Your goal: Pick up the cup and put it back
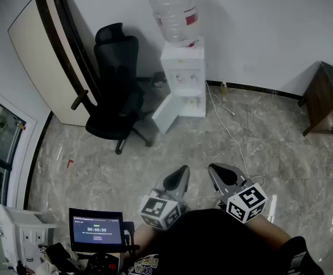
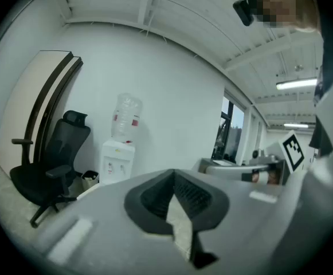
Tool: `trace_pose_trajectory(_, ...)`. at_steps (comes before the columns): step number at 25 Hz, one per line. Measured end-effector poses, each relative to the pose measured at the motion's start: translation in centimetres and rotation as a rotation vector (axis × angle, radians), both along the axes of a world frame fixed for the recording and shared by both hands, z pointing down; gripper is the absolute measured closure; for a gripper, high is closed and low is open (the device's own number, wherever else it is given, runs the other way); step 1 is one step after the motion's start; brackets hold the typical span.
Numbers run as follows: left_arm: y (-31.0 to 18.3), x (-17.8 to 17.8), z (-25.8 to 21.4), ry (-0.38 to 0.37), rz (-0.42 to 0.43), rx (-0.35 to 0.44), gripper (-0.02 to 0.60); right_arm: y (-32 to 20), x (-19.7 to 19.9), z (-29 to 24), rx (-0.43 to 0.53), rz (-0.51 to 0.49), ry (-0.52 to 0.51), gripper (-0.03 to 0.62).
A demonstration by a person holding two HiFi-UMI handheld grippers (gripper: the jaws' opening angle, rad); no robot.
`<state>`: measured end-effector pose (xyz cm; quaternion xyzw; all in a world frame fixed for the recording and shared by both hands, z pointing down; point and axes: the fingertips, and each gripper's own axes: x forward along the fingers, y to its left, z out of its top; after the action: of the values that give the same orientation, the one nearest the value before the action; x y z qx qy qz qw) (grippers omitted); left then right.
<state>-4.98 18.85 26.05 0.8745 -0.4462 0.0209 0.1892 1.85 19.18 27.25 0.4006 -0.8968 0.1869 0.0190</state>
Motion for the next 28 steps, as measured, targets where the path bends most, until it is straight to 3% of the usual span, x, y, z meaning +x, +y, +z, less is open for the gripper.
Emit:
trace_pose_trajectory(11, 0.8, 0.2, 0.0, 0.005, 0.004, -0.006, 0.577, 0.8, -0.3, -0.1, 0.005, -0.005, -0.001, 0.588)
trace_pose_trajectory(28, 0.9, 3.9, 0.8, 0.012, -0.014, -0.009, 0.577, 0.9, 4.1, 0.3, -0.001, 0.0, -0.009, 0.586)
